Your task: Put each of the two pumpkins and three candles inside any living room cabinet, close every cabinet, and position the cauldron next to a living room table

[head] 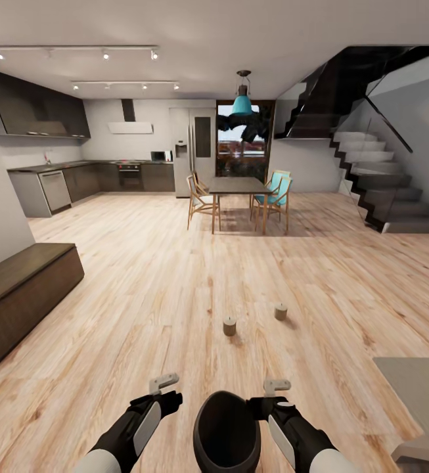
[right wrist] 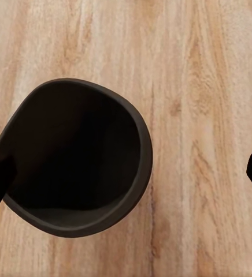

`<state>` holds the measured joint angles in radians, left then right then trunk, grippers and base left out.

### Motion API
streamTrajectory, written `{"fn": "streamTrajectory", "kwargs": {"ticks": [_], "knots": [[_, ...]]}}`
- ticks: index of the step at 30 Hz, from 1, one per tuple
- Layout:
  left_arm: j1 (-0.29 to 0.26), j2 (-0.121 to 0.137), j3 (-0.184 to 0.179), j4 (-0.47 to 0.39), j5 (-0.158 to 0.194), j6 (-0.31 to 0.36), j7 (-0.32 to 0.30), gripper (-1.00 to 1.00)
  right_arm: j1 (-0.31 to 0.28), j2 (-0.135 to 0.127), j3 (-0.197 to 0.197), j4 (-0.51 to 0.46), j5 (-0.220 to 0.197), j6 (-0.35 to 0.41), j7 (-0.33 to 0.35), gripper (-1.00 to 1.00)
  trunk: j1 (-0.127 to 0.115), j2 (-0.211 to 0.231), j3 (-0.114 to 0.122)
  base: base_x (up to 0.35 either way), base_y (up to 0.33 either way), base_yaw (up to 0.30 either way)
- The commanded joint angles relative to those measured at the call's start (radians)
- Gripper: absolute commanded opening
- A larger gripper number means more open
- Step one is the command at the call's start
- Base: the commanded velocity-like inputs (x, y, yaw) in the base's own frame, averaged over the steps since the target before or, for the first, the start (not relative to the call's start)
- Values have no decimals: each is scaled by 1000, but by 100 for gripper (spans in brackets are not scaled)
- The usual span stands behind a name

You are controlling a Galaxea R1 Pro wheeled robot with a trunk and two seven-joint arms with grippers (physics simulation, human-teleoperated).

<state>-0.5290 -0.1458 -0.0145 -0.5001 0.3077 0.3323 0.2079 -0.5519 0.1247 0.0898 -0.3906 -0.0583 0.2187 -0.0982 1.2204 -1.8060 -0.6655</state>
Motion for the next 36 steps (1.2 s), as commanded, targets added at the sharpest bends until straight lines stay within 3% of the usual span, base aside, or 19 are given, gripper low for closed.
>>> {"fn": "streamTrajectory", "kwargs": {"ticks": [1, 9, 14, 19, 24, 36], "knots": [[0, -1, -2, -2, 10, 4, 7, 100, 0, -1, 9, -2, -6, 6, -8, 100, 4, -8, -4, 0, 0, 0], [0, -9, -14, 2, 10, 2, 7, 100, 0, 0, 8, -2, -8, 5, -8, 100, 35, -64, -29, 0, 0, 0], [1, -16, -75, 3, 10, 2, 7, 100, 0, 0, 8, -2, -8, 1, -8, 100, 54, -99, -45, 0, 0, 0], [1, -20, -97, 4, 11, 2, -19, 100, 0, 0, 8, -2, -8, -1, -8, 100, 73, -134, -61, 0, 0, 0], [1, -21, -104, 14, 10, 2, -70, 100, 0, 0, 8, -2, -8, -1, -7, 100, 92, -169, -76, 0, 0, 0], [1, -22, -105, 22, 11, -38, -78, 100, 1, 0, 8, -1, -8, -4, -6, 100, 138, -253, -114, 0, 0, 0]]}}
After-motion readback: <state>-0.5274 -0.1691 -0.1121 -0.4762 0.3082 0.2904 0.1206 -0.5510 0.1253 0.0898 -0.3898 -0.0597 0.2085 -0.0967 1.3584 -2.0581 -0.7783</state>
